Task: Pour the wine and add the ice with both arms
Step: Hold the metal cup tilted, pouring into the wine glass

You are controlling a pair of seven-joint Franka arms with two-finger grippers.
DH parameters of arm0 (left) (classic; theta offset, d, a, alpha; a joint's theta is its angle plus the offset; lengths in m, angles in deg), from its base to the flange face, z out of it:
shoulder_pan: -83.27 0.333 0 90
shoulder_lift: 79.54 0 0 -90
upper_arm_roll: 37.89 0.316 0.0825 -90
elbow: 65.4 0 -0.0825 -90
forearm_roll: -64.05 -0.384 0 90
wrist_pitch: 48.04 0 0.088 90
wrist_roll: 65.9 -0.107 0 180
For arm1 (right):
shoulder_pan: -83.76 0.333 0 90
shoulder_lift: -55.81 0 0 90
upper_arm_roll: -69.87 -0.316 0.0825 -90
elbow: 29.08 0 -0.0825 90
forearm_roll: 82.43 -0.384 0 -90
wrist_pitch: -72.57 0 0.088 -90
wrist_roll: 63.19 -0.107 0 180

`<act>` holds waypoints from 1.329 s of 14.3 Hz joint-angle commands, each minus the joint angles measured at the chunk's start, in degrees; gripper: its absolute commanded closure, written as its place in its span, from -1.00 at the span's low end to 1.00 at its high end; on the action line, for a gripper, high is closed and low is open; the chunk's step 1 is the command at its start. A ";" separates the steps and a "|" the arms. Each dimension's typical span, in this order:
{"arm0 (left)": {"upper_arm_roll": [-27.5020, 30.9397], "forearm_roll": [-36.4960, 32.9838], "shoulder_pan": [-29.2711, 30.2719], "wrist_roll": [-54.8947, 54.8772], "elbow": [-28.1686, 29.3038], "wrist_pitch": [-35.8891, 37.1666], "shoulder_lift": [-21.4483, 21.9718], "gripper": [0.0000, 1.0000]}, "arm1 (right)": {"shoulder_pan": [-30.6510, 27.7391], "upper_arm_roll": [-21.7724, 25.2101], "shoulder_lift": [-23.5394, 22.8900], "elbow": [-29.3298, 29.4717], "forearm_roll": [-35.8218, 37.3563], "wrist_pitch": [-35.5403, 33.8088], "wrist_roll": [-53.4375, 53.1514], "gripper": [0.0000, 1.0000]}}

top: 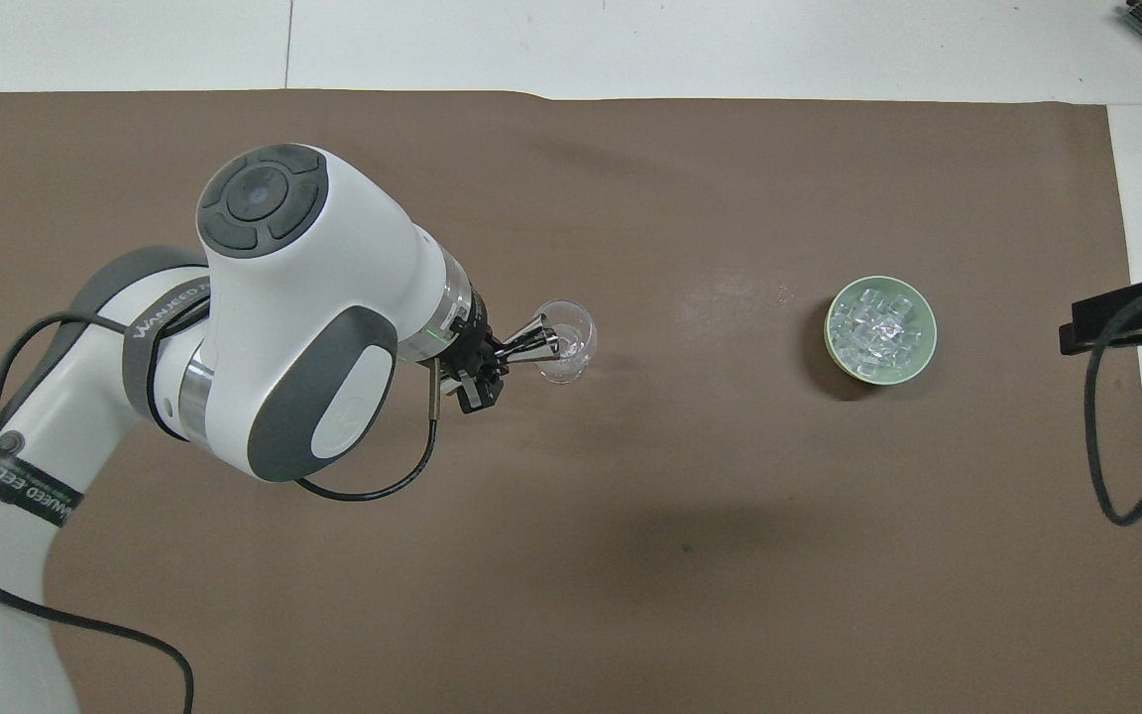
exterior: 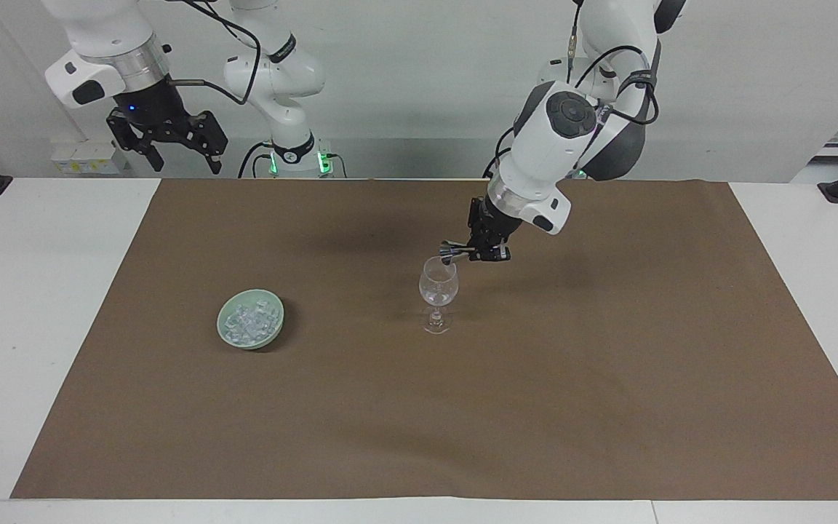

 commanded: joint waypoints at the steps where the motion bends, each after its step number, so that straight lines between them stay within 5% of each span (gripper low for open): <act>1: -0.66 -2.83 -1.39 3.75 -4.13 2.86 -2.49 1.00 | -0.78 -0.05 -0.30 0.80 -1.84 -0.57 0.78 -1.00; 19: -3.38 -7.66 -2.27 7.27 -11.86 12.00 -6.89 1.00 | -0.78 -0.05 -0.30 0.80 -1.84 -0.57 0.78 -1.00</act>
